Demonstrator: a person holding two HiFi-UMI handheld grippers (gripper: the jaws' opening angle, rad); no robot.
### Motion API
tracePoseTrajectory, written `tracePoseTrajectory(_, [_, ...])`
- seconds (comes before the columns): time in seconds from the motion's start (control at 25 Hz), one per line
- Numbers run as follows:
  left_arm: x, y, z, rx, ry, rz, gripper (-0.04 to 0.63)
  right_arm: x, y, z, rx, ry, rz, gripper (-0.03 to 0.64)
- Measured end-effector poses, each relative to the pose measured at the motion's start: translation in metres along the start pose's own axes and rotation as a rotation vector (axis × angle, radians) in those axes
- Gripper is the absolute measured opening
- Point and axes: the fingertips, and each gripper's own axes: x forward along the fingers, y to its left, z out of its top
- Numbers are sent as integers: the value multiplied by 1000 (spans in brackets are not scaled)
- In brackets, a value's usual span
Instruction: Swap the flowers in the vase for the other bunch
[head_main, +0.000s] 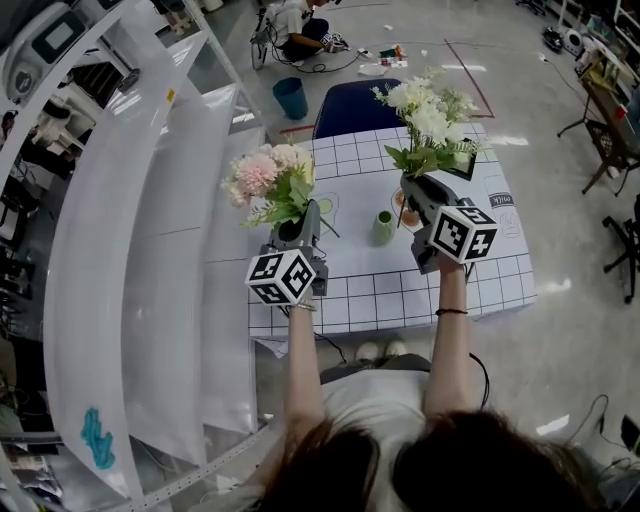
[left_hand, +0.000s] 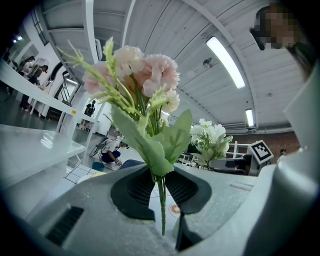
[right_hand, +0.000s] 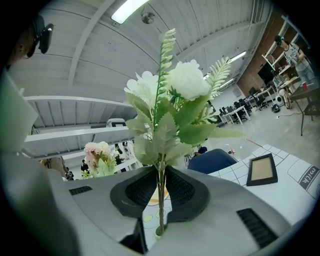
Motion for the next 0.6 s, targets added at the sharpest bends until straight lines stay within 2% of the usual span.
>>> tracePoseTrajectory(0.4, [5, 7, -6, -13, 9, 12, 61, 16, 7, 2, -6, -57, 50, 51])
tracePoseTrajectory(0.6, [5, 10, -8, -17, 16, 16, 61, 24, 12, -5, -26, -38, 72, 51])
